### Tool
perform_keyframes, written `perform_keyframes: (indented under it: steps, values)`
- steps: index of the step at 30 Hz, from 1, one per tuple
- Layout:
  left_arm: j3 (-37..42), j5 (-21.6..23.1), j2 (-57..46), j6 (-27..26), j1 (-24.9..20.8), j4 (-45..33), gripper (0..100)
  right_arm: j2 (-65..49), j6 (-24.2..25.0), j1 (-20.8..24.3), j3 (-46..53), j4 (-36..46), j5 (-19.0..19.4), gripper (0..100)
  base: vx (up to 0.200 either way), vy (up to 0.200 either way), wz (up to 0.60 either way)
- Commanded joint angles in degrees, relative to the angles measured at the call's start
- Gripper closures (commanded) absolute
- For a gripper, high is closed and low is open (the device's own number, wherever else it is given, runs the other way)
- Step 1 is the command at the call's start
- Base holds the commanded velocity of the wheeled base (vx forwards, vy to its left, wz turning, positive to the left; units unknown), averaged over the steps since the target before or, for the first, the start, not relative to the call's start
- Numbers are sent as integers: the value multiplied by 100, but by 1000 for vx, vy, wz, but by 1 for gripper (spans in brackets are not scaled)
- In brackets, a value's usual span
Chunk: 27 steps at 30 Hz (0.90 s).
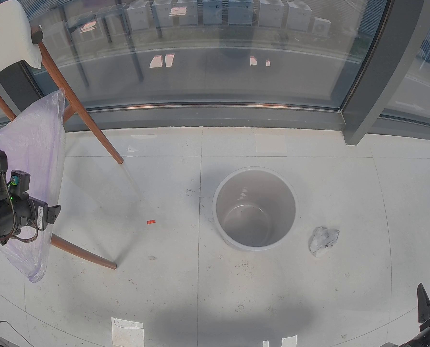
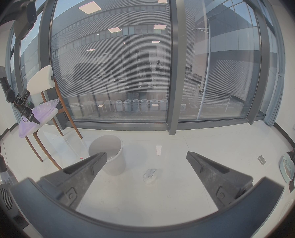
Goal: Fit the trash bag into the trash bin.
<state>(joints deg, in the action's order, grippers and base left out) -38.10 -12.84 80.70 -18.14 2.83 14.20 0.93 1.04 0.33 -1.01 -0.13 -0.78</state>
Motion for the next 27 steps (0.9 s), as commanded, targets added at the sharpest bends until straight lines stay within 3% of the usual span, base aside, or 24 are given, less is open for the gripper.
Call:
perform_keyframes:
  steps: [1, 8, 16, 17, 27]
  values:
    - [-189, -35, 394, -155, -177, 56, 0, -75, 2, 2, 101, -4, -1, 0, 0, 0, 0]
    - [-137, -474, 640, -585, -195, 364, 0, -75, 2, 2, 101, -4, -1, 0, 0, 0, 0]
    - [-207, -509, 833, -709, -177, 522, 0, -75, 2, 2, 101, -4, -1, 0, 0, 0, 0]
    - [-216, -509, 851, -709, -177, 531, 100, -75, 2, 2, 101, -4, -1, 0, 0, 0, 0]
    - [-506, -509, 807, -709, -160, 531, 100, -75, 2, 2, 101, -4, -1, 0, 0, 0, 0]
